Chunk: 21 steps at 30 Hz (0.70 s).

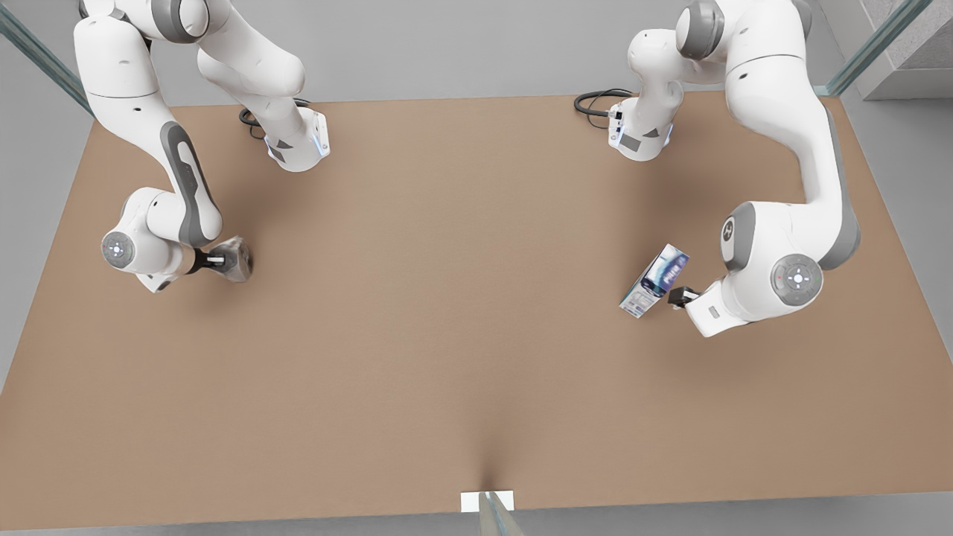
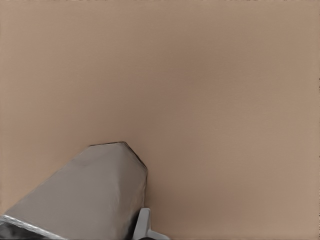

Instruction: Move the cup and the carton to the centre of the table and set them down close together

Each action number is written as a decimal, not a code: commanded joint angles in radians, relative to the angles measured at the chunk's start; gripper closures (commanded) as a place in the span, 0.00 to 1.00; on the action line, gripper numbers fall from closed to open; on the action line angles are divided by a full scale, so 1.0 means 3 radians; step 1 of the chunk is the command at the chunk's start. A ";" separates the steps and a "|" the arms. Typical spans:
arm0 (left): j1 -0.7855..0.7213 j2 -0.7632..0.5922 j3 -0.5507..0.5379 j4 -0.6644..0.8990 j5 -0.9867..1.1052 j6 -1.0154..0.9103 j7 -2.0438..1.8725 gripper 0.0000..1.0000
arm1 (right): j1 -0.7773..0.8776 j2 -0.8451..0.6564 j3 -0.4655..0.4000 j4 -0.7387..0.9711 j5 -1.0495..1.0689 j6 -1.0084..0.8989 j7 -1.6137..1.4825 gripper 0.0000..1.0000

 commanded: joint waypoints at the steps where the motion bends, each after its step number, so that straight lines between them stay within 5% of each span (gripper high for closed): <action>1: 0.0000 0.0000 0.0000 0.0004 0.0001 -0.0003 0.0000 0.00 | 0.0007 -0.0002 0.0015 0.0050 -0.0030 -0.0070 0.0012 0.79; 10: 0.0000 -0.0056 0.0026 0.0034 -0.0005 -0.0013 -0.0015 0.00 | 0.0160 -0.0099 0.0368 0.0561 0.0057 -0.0551 -0.0013 0.79; 15: 0.0000 -0.0082 0.0082 0.0039 -0.0005 -0.0019 -0.0082 0.00 | 0.0876 -0.0002 0.0511 0.1006 0.0368 -0.0561 0.0181 0.79; 21: 0.0000 -0.0077 0.0153 0.0050 0.0001 -0.0013 -0.0077 0.00 | 0.1883 0.0801 0.0521 0.2100 0.0333 -0.0551 0.1331 0.79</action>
